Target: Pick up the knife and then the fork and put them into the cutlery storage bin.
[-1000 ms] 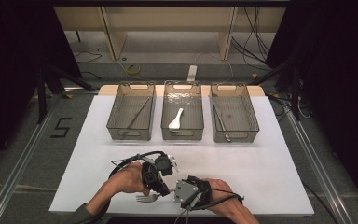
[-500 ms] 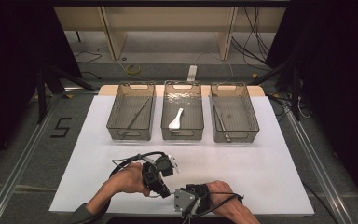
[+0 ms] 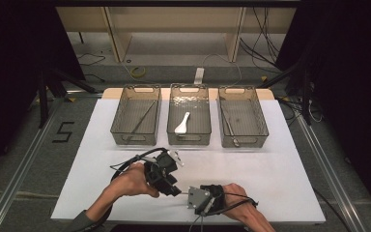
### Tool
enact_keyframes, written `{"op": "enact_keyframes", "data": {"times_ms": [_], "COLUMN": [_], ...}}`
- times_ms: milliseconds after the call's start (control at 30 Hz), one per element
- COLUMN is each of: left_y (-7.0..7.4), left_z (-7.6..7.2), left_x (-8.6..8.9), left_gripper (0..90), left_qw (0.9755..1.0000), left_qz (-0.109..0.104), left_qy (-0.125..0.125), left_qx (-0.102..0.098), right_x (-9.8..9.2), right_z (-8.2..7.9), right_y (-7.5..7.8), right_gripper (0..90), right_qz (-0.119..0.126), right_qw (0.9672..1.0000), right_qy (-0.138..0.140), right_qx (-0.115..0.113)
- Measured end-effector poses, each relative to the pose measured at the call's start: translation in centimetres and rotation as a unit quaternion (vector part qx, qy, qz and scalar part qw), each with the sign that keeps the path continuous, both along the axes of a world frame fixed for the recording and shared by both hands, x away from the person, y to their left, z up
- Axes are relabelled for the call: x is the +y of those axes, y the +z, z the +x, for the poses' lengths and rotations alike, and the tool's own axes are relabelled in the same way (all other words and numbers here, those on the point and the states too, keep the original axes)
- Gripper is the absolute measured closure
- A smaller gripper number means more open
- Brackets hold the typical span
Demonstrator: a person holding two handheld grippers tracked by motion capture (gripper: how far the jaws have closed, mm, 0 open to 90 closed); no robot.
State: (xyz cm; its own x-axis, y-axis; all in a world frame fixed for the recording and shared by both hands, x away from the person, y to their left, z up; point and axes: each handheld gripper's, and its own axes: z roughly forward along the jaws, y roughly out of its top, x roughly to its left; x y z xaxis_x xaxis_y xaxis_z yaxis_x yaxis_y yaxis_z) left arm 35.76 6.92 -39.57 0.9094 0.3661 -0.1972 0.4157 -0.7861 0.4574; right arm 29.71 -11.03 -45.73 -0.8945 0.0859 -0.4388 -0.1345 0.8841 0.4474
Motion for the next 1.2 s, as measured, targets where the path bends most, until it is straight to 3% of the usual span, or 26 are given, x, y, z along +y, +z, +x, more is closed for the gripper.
{"op": "enact_keyframes", "data": {"times_ms": [100,200,333,633,667,1133,1200], "left_y": [0.8,1.5,1.9,1.7,1.7,0.3,-0.1], "left_z": [0.3,0.4,0.5,0.7,0.7,0.4,0.4], "left_x": [0.6,1.3,2.2,3.6,3.8,6.9,7.5], "left_gripper": [44.9,36.1,29.5,24.5,24.0,20.7,20.8], "left_qw": [0.9985,0.9945,0.9898,0.9786,0.9784,0.9564,0.9537], "left_qz": [-0.030,-0.054,-0.072,-0.117,-0.117,-0.173,-0.173], "left_qy": [0.028,0.055,0.079,0.123,0.124,0.176,0.181], "left_qx": [-0.036,-0.070,-0.094,-0.117,-0.117,-0.157,-0.168], "right_x": [-0.8,-1.8,-3.4,-5.2,-5.4,-6.9,-7.3], "right_z": [0.6,1.5,2.5,3.8,3.9,4.7,4.9], "right_y": [0.2,0.1,0.4,0.5,0.5,1.0,1.0], "right_gripper": [88.0,88.0,88.0,87.9,87.9,87.9,87.9], "right_qz": [0.002,0.008,0.017,0.023,0.024,0.055,0.065], "right_qw": [0.9997,0.9986,0.9961,0.9916,0.9913,0.9844,0.9819], "right_qy": [-0.022,-0.051,-0.085,-0.126,-0.128,-0.166,-0.176], "right_qx": [0.014,0.010,0.015,0.015,0.015,0.016,0.021]}}
